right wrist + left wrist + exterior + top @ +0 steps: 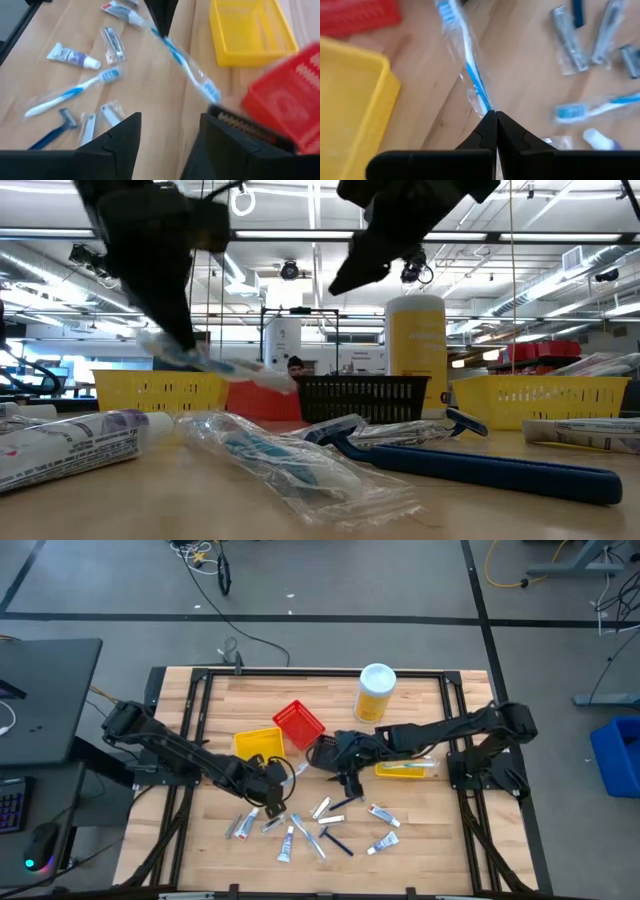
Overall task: Pick & Place Travel size toiletries
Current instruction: Put the toothbrush into the right yellow bin
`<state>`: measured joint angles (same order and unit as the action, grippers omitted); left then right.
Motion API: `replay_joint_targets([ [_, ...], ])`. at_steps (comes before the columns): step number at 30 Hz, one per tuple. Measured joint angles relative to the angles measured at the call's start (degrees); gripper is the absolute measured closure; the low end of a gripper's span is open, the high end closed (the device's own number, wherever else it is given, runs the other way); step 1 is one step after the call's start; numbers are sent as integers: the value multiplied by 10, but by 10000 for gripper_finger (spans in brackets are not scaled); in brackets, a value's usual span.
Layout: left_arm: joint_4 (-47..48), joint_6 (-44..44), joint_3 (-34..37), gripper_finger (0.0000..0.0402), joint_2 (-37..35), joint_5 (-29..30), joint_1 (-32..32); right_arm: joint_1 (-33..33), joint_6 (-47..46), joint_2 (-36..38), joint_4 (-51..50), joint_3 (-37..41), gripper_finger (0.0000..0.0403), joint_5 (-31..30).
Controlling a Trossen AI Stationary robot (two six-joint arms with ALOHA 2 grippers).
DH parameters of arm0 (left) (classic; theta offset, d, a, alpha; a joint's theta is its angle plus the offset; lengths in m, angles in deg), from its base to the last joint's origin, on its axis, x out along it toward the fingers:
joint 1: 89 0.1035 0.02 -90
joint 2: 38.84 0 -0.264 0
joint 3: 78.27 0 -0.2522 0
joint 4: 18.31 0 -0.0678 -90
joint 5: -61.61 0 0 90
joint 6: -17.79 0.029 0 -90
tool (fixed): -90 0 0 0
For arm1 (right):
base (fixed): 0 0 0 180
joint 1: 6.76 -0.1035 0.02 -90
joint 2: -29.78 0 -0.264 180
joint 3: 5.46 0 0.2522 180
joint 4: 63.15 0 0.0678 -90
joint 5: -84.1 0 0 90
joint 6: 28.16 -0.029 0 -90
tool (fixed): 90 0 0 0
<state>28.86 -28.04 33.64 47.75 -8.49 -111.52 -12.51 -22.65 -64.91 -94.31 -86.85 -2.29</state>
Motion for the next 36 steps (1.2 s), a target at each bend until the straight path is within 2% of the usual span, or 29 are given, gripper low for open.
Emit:
replay_joint_targets([
  [8, 32, -5, -57, 401, 0, 4, 4, -19, 145, -53, 153, 0, 171, -19],
  [15, 31, -7, -72, 401, 0, 10, 14, -22, 144, -120, 251, 0, 150, -23],
  [20, 32, -23, -72, 401, 0, 5, 20, -22, 165, -160, 318, 0, 147, -55],
  [36, 2, -47, -72, 401, 0, -9, 25, -14, 164, -201, 345, 0, 201, -55],
])
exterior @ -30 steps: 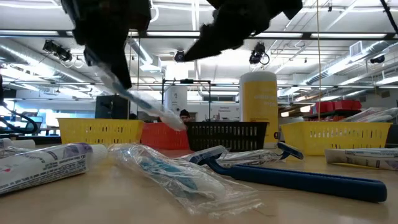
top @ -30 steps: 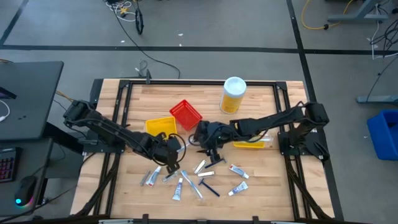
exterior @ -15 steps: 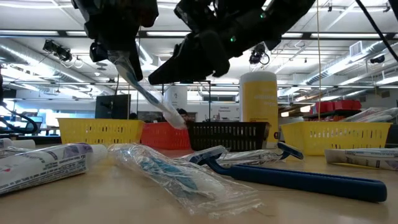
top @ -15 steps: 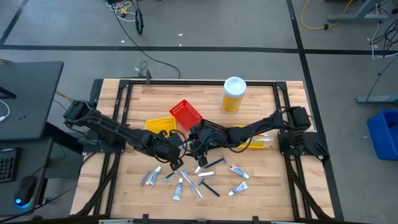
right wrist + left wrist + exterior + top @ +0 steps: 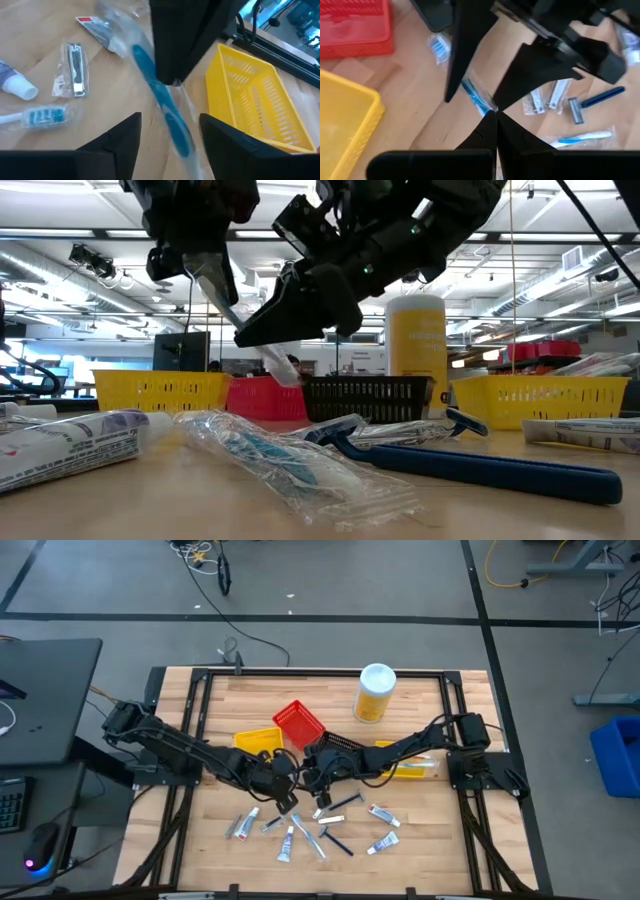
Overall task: Pick & Place Travel size toiletries
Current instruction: Put the toothbrush into the right yellow bin
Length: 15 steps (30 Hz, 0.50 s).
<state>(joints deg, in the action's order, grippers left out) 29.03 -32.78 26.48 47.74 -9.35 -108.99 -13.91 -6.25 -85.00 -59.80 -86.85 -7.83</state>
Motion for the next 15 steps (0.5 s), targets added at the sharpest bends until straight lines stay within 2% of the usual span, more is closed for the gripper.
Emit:
replay_joint_targets([
  [5, 1, -2, 0, 401, 0, -4, 0, 0, 0, 1, 3, 0, 244, -37],
  [11, -1, -4, 0, 396, 0, -2, 0, 0, 2, 2, 2, 0, 318, -39],
  [15, 0, -8, 0, 394, 0, -3, 0, -1, 14, 2, -1, 0, 354, -36],
])
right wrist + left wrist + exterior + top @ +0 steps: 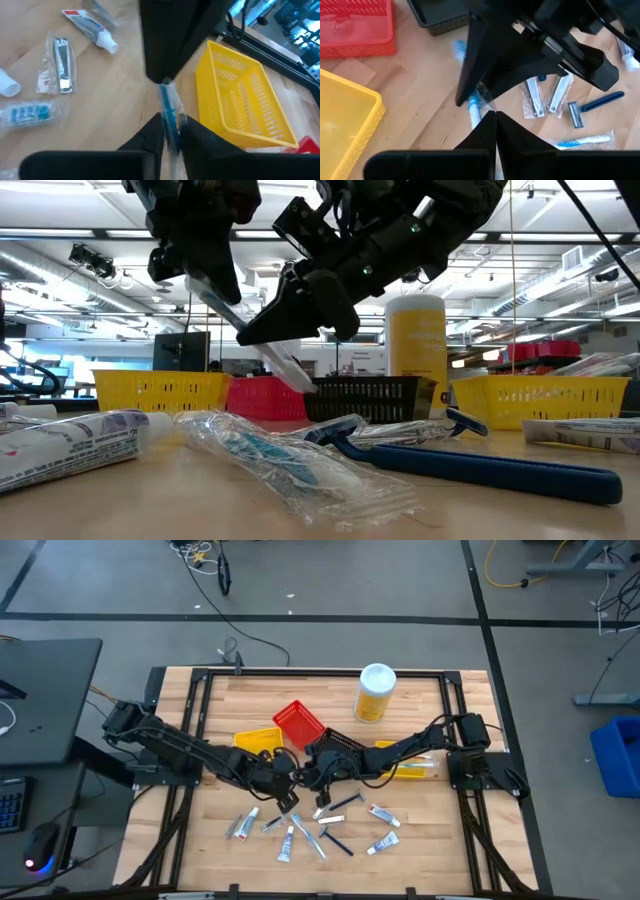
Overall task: Pick & Place Travel size toiletries
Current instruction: Put the toothbrush into the right yellow bin
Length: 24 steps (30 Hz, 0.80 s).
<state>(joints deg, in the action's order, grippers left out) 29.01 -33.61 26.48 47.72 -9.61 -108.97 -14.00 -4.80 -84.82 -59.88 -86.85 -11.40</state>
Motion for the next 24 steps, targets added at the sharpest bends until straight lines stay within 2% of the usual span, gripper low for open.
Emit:
replay_joint_targets([
  [6, -1, 27, 0, 377, 0, 0, 0, -4, 11, 0, 1, 0, 364, -4],
  [13, -2, 61, 0, 330, 0, 19, 0, -3, -23, 2, 0, 0, 365, -7],
  [19, 15, 91, -11, 296, -10, 75, 0, -3, -71, 23, -16, 0, 365, -57],
  [24, 61, 77, -40, 296, -38, 142, -3, -3, -124, 50, -50, 0, 366, -91],
])
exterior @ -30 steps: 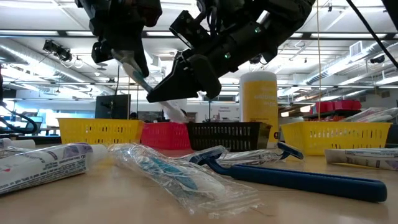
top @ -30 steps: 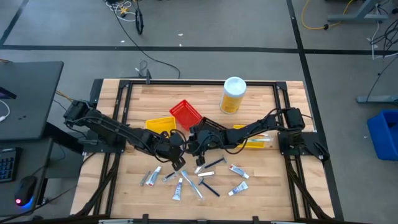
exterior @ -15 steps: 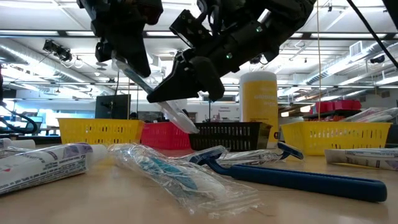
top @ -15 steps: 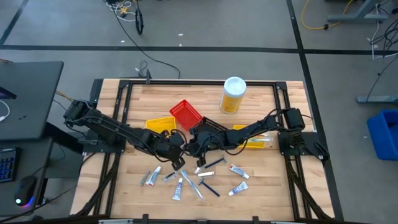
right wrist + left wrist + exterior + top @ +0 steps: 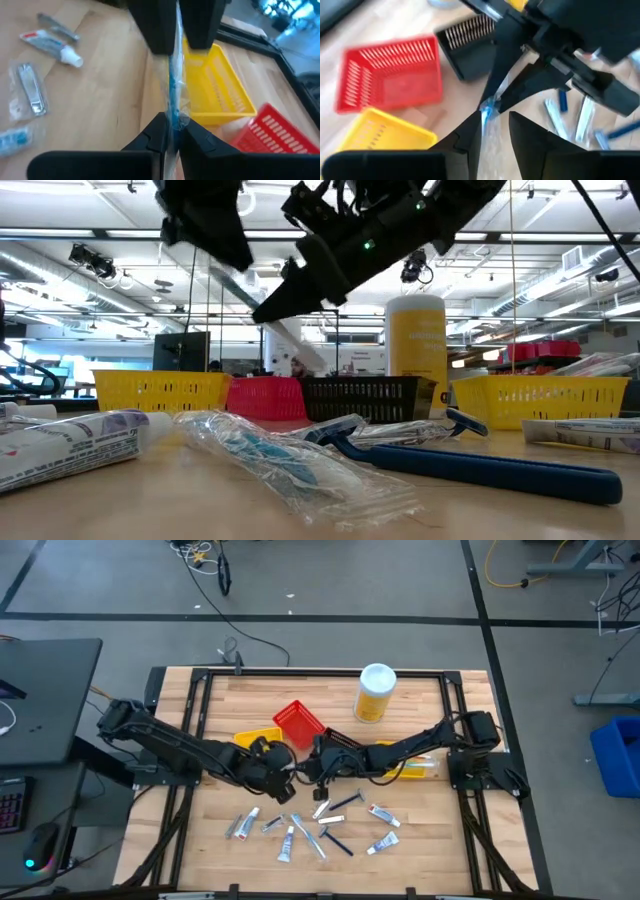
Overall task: Pick & Place Travel size toiletries
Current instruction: Put the toothbrush into the right yellow bin
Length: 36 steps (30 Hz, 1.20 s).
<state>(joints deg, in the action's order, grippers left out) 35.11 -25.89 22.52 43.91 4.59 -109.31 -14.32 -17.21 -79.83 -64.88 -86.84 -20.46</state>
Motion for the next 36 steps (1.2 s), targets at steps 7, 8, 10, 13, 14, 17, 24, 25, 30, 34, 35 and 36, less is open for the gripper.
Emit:
replay_joint_targets([
  [7, 29, -5, -1, 308, -53, 43, -1, -1, -52, 69, -78, 0, 366, -60],
  [8, 30, -5, -1, 309, -58, 47, -1, -1, -61, 84, -100, 0, 366, -68],
  [10, 47, -5, 0, 310, -69, 54, -5, -1, -81, 112, -165, 0, 366, -84],
  [13, 54, -6, -1, 310, -73, 69, -5, 0, -111, 154, -277, 0, 366, -88],
  [14, 62, -6, 0, 310, -75, 69, -5, 0, -120, 169, -315, 0, 366, -88],
  [17, 59, -6, -1, 310, -76, 73, -4, -1, -153, 207, -420, 0, 366, -78],
  [24, 59, -9, 0, 310, -76, 74, -4, -1, -211, 254, -694, 0, 366, -30],
  [25, 59, -10, 0, 310, -76, 75, -4, -1, -216, 255, -733, 0, 366, -24],
  [30, 59, -11, 0, 310, -76, 84, -3, -1, -228, 240, -903, 0, 366, 8],
  [34, 59, -11, 0, 310, -76, 90, -3, -1, -237, 214, -968, 0, 366, 32],
  [35, 59, -11, 0, 310, -76, 90, -3, -1, -242, 207, -973, 0, 366, 37],
  [36, 59, -11, 0, 310, -76, 90, -3, -1, -246, 200, -973, 0, 366, 44],
])
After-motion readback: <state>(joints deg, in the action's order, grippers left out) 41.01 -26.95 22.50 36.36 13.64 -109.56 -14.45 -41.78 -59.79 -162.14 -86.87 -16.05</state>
